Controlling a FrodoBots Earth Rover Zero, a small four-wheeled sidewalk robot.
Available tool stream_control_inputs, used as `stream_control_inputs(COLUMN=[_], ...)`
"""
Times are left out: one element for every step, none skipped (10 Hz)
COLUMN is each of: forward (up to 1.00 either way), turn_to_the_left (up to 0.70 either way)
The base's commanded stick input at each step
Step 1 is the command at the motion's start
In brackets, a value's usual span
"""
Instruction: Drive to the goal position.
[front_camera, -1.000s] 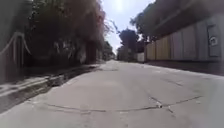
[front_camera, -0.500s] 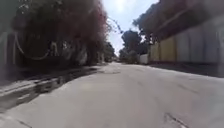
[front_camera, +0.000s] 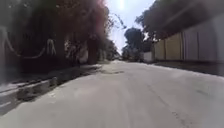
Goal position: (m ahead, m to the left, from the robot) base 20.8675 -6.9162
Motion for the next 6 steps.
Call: stream_control_inputs(forward=[1.00,1.00,1.00,1.00,1.00,1.00], turn_to_the_left=[0.02,0.02,0.02,0.02,0.02,0.02])
